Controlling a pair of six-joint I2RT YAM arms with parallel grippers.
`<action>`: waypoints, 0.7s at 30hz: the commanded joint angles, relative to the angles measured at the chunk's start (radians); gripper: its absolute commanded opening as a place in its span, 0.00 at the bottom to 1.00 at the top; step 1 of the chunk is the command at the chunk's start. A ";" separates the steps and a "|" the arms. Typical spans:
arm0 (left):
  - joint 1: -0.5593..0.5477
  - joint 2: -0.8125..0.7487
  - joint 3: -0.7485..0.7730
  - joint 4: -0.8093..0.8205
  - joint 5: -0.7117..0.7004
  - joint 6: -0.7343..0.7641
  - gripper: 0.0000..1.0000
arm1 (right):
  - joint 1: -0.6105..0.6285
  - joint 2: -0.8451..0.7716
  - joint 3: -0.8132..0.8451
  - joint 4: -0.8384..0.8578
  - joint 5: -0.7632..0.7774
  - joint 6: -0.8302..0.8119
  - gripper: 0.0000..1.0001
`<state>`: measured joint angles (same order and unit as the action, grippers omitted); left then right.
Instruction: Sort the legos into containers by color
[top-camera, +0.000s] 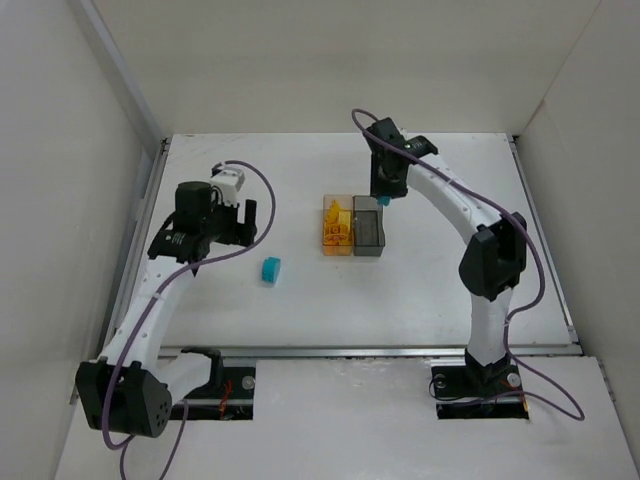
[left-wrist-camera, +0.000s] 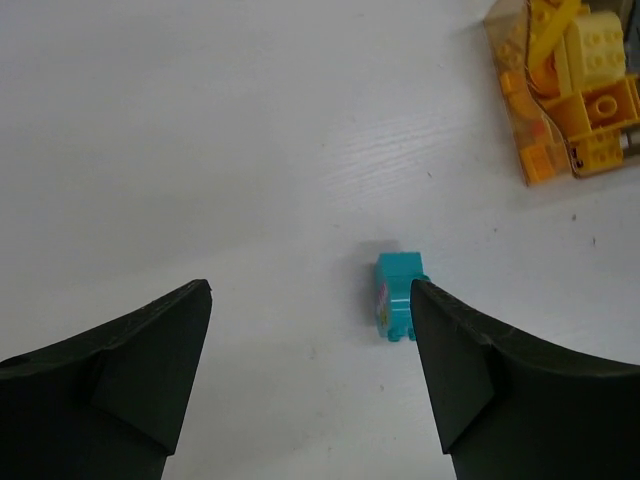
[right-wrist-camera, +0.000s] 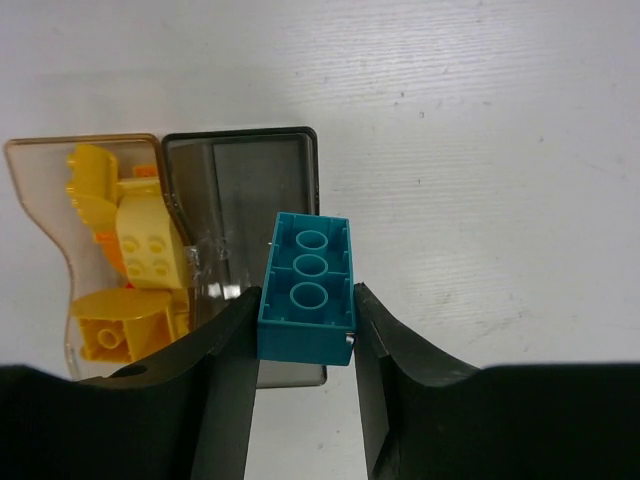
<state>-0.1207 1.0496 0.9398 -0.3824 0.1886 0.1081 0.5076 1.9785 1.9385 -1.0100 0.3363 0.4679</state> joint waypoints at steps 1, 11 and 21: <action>-0.091 0.035 0.057 -0.094 0.084 0.129 0.82 | -0.001 0.060 0.037 0.034 -0.069 -0.078 0.00; -0.284 0.185 -0.009 -0.134 -0.052 0.251 0.87 | -0.011 0.124 0.017 0.093 -0.175 -0.101 0.00; -0.323 0.293 -0.058 -0.154 -0.178 0.285 0.89 | 0.000 0.168 0.020 0.093 -0.252 -0.121 0.64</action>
<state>-0.4400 1.3548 0.9031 -0.5255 0.0792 0.3645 0.4988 2.1567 1.9400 -0.9558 0.1162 0.3626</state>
